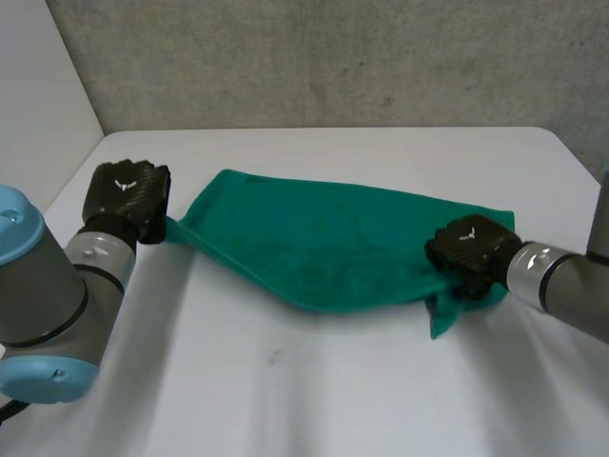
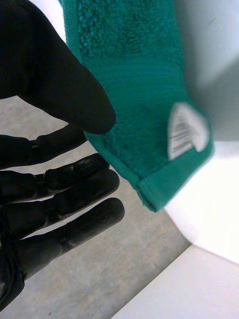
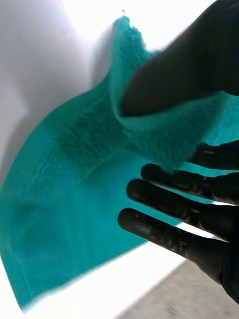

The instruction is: Fold the towel.

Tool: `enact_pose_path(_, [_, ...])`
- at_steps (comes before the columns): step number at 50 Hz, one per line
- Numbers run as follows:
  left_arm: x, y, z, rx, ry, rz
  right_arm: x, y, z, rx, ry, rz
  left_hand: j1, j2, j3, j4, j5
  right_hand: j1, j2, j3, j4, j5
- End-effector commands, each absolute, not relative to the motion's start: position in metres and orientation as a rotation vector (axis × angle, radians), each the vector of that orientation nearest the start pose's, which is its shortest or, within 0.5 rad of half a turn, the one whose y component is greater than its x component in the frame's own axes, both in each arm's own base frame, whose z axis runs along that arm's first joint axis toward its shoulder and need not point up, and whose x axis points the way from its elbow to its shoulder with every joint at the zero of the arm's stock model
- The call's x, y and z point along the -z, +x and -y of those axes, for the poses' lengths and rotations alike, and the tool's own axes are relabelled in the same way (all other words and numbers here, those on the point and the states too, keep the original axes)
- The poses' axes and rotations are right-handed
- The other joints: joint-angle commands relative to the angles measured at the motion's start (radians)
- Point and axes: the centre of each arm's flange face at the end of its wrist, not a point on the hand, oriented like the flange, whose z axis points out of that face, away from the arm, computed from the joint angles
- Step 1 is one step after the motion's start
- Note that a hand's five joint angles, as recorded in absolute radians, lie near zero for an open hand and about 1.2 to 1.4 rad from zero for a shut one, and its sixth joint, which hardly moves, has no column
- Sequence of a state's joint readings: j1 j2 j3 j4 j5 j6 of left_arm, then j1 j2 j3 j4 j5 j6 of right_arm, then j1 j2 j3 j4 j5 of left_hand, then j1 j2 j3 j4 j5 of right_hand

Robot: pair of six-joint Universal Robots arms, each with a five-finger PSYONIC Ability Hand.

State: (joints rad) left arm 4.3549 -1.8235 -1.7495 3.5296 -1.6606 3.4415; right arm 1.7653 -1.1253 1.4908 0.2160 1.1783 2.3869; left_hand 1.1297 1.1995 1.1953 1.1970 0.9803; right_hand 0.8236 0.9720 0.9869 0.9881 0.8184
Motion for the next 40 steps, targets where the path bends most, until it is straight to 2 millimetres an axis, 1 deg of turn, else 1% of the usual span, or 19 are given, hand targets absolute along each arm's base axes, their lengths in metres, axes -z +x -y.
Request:
enact_pose_path(1, [-0.205, -0.235, 0.276, 2.141, 0.642, -2.174, -0.163, 0.217, 0.295, 1.455, -1.028, -2.355, 0.267, 0.197, 0.201, 0.199, 0.241, -0.122, -0.27, -0.285, -0.287, -0.291])
enact_pose_path(4, [-0.209, -0.236, 0.274, 2.154, 0.642, -2.165, -0.166, 0.198, 0.297, 1.411, -0.678, -2.408, 0.267, 0.197, 0.201, 0.199, 0.241, -0.301, -0.449, -0.464, -0.465, -0.47])
enact_pose_path(5, [-0.21, -0.236, 0.274, 2.157, 0.641, -2.162, -0.166, 0.195, 0.296, 1.397, -0.632, -2.415, 0.267, 0.197, 0.201, 0.199, 0.241, -0.316, -0.464, -0.479, -0.48, -0.485])
enact_pose_path(6, [-0.211, -0.236, 0.274, 2.162, 0.637, -2.157, -0.166, 0.195, 0.295, 1.397, -0.631, -2.415, 0.267, 0.197, 0.201, 0.199, 0.241, -0.316, -0.464, -0.479, -0.48, -0.485])
enact_pose_path(8, [-0.213, -0.236, 0.273, 2.166, 0.638, -2.155, -0.159, 0.184, 0.289, 1.329, -0.463, -2.449, 0.267, 0.197, 0.201, 0.199, 0.241, -0.342, -0.49, -0.505, -0.507, -0.511])
enact_pose_path(12, [-0.215, -0.236, 0.271, 2.173, 0.64, -2.151, -0.151, 0.179, 0.281, 1.283, -0.416, -2.475, 0.267, 0.197, 0.201, 0.199, 0.241, -0.345, -0.494, -0.509, -0.51, -0.515])
enact_pose_path(15, [-0.214, -0.236, 0.27, 2.169, 0.641, -2.154, -0.148, 0.176, 0.277, 1.292, -0.383, -2.474, 0.267, 0.197, 0.201, 0.199, 0.241, -0.325, -0.473, -0.488, -0.489, -0.494])
enact_pose_path(17, [-0.214, -0.237, 0.271, 2.171, 0.64, -2.152, -0.147, 0.176, 0.277, 1.305, -0.371, -2.468, 0.267, 0.197, 0.201, 0.199, 0.241, -0.316, -0.464, -0.479, -0.48, -0.485])
enact_pose_path(22, [-0.214, -0.236, 0.271, 2.168, 0.637, -2.153, -0.146, 0.176, 0.282, 1.313, -0.192, -2.409, 0.267, 0.197, 0.201, 0.199, 0.241, -0.266, -0.414, -0.429, -0.43, -0.435])
enact_pose_path(23, [-0.214, -0.236, 0.271, 2.168, 0.637, -2.153, -0.146, 0.176, 0.282, 1.313, -0.191, -2.409, 0.267, 0.197, 0.201, 0.199, 0.241, -0.266, -0.414, -0.429, -0.43, -0.435])
enact_pose_path(26, [-0.214, -0.236, 0.271, 2.168, 0.637, -2.153, -0.148, 0.177, 0.285, 1.298, -0.118, -2.382, 0.267, 0.197, 0.201, 0.199, 0.241, -0.237, -0.385, -0.4, -0.401, -0.406])
enact_pose_path(34, [-0.214, -0.235, 0.27, 2.161, 0.635, -2.157, -0.149, 0.177, 0.285, 1.292, -0.059, -2.368, 0.267, 0.197, 0.201, 0.199, 0.241, -0.263, -0.411, -0.426, -0.427, -0.432])
enact_pose_path(38, [-0.215, -0.235, 0.27, 2.163, 0.635, -2.156, -0.15, 0.178, 0.287, 1.303, -0.039, -2.346, 0.267, 0.197, 0.201, 0.199, 0.241, -0.222, -0.37, -0.385, -0.386, -0.391])
enact_pose_path(39, [-0.214, -0.235, 0.27, 2.162, 0.637, -2.157, -0.15, 0.178, 0.287, 1.307, -0.037, -2.342, 0.267, 0.197, 0.201, 0.199, 0.241, -0.181, -0.33, -0.345, -0.346, -0.351])
enact_pose_path(40, [-0.214, -0.235, 0.27, 2.163, 0.635, -2.156, -0.15, 0.179, 0.288, 1.329, -0.04, -2.329, 0.267, 0.197, 0.201, 0.199, 0.241, 0.11, -0.039, -0.053, -0.055, -0.059])
